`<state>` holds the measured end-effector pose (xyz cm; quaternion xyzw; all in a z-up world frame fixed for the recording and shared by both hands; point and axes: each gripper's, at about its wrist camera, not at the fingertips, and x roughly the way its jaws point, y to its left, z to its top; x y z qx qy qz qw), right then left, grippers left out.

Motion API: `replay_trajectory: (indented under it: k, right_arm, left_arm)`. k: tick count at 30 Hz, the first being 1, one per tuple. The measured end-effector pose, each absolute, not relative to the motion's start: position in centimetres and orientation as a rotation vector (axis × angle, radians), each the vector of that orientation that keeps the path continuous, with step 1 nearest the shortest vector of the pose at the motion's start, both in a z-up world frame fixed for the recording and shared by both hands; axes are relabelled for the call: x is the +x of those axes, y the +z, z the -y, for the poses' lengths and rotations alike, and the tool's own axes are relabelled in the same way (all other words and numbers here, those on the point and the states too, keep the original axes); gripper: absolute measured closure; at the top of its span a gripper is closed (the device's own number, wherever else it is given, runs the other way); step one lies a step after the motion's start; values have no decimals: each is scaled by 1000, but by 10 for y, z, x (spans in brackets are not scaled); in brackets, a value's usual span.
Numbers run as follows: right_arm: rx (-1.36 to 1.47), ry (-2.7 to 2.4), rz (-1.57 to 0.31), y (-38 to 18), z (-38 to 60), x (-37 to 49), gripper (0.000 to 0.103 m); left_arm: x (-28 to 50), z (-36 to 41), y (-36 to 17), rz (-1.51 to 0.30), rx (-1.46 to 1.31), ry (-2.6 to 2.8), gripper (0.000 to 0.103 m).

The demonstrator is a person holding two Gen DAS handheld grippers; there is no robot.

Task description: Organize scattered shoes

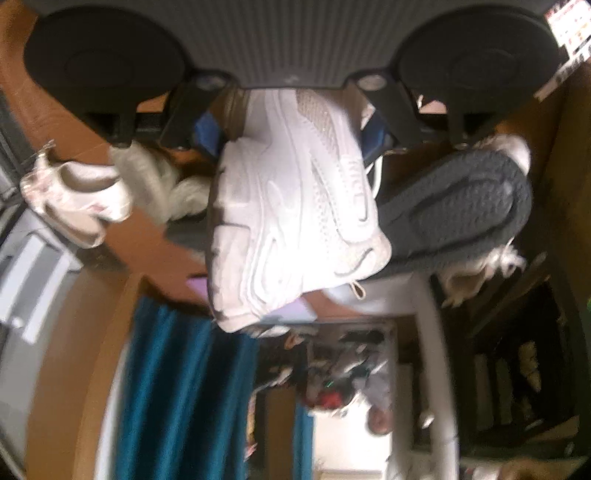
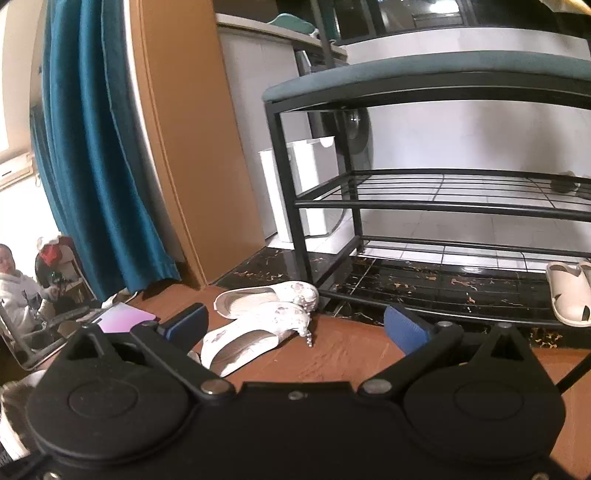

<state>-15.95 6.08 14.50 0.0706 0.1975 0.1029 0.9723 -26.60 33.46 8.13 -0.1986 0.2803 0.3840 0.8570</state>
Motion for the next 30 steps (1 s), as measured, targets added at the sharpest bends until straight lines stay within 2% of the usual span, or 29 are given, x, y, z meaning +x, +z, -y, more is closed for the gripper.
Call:
replay_trajectory:
  k: [4,9,14,17,22,30]
  right_arm:
    - [156,158,-394,141,-36,-156,0]
    - [179,34,-385,133,25,-157,0]
    - [208,-118,-382,123,105,-164,0]
    - [224,-221,-397,111,155,-168,0]
    - [267,-316,-403,86,201,-177,0]
    - [507,-348,-494,41,243,-175,0]
  left_arm:
    - [-234,-310,96,-549,-361,737,30]
    - [-191,-282,123,-527,-443,650,29]
    - [-142,-218,149,-466,-372,510,29]
    - [-110,-173,153,-501,-343,427,29]
    - [-72,-102,137,-567,-280,352,29]
    - [-44,-4,60,-782,-79,267,28]
